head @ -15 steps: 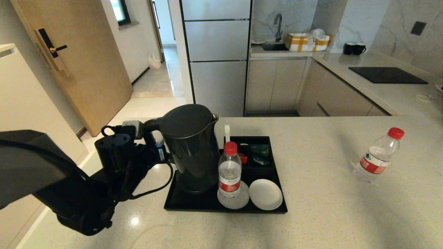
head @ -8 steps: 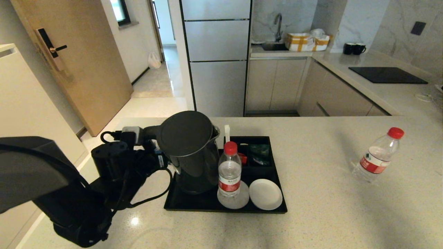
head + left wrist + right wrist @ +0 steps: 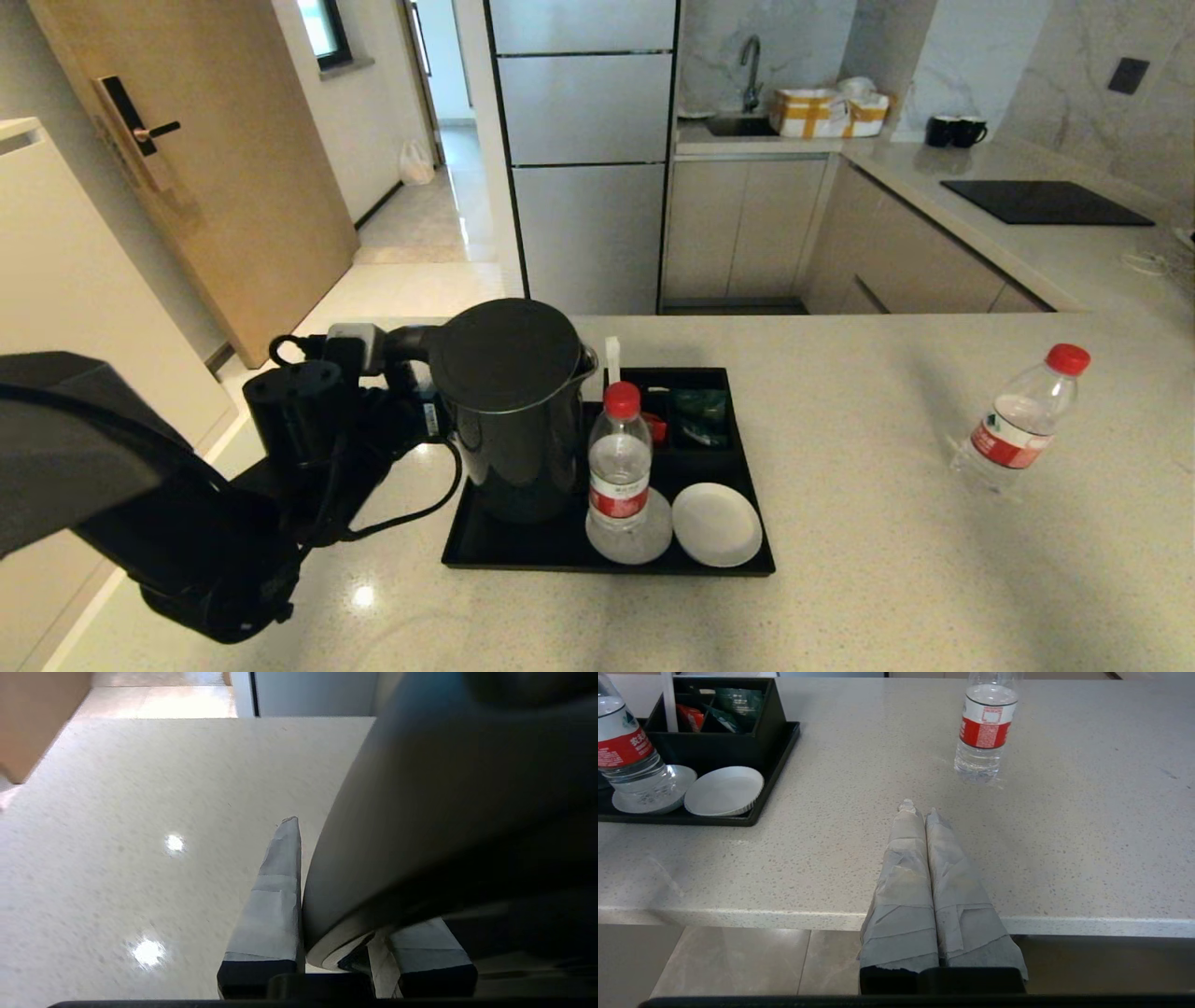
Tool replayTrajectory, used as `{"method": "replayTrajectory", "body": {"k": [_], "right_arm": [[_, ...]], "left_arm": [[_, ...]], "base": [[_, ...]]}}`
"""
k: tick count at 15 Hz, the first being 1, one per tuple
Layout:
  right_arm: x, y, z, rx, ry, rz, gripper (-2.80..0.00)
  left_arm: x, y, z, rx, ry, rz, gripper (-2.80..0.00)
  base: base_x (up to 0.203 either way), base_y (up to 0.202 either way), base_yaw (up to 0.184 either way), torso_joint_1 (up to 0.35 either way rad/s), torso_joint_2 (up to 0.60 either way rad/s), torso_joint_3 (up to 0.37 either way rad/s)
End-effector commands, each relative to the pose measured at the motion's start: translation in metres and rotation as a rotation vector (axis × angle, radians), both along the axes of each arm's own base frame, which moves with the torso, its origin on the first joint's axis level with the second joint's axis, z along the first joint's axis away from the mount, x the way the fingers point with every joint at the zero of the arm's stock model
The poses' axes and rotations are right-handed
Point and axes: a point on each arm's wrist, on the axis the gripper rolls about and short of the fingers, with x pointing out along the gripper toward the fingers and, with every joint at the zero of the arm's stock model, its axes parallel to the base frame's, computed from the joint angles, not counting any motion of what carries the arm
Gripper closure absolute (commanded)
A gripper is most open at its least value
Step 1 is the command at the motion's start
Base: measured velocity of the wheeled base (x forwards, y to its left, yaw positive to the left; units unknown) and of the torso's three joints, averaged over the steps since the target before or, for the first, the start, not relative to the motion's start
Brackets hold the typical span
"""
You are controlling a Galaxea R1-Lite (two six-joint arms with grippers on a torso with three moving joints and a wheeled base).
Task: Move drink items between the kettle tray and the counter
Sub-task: Return the kettle to its original position
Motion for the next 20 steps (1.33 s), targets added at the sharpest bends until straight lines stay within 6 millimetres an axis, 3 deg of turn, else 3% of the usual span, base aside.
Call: {"method": "replayTrajectory", "body": {"k": [1, 5, 17, 20], "right_arm": [[0.0, 0.0, 0.0, -0.001, -0.002, 0.0, 0.0], [0.0, 0.0, 0.0, -0.001, -0.002, 0.0, 0.0], [0.0, 0.0, 0.0, -0.001, -0.002, 0.0, 0.0], [0.0, 0.0, 0.0, -0.001, -0.002, 0.0, 0.0]], "left_arm": [[0.004, -0.001, 0.006, -0.01, -0.024, 0.003, 0.0], [0.017, -0.005, -0.001, -0.003, -0.001, 0.003, 0.0], [0.0, 0.008, -0.039, 0.016, 0.06, 0.038, 0.0], [0.003, 0.006, -0.038, 0.017, 0.05, 0.035, 0.0]], "base": [[0.0, 0.0, 0.0, 0.0, 0.0, 0.0], [0.0, 0.0, 0.0, 0.0, 0.0, 0.0], [0.0, 0.0, 0.0, 0.0, 0.0, 0.0], [0.0, 0.0, 0.0, 0.0, 0.0, 0.0]]}}
